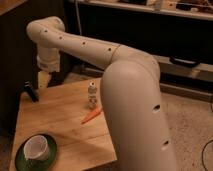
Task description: Move the arm in a circular motion
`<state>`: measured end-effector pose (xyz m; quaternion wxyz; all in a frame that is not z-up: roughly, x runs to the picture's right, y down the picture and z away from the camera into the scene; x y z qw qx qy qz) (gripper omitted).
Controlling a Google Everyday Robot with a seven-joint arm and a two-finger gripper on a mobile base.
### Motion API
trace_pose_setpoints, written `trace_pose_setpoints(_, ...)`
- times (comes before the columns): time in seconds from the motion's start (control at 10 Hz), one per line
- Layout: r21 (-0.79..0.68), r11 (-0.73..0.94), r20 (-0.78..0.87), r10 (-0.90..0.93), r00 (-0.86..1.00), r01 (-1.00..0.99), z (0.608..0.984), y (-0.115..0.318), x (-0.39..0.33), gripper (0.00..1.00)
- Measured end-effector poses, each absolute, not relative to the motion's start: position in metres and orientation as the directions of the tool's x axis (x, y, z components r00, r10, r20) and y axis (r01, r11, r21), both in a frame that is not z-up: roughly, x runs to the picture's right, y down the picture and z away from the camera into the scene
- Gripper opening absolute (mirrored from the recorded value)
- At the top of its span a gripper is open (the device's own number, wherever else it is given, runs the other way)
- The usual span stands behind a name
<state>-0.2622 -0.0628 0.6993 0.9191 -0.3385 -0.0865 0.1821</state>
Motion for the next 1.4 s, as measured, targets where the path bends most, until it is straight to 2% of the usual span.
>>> trace_pose_setpoints(0.3, -0.640, 0.662, -0.036, 0.479, 0.877, -0.389, 0.707, -0.056, -0.206, 0.80)
trace_pose_setpoints(0.8, -0.607, 0.573, -0.144, 0.602, 0.786, -0.550, 0.683, 0.010, -0.099, 0.80)
trace_pose_setpoints(1.1, -0.578, 0.538, -0.193, 0.641, 0.743, -0.614, 0.645, 0.075, -0.049, 0.80)
trace_pose_setpoints(1.4, -0.571, 0.551, -0.209, 0.619, 0.757, -0.608, 0.594, 0.141, -0.055, 0.80)
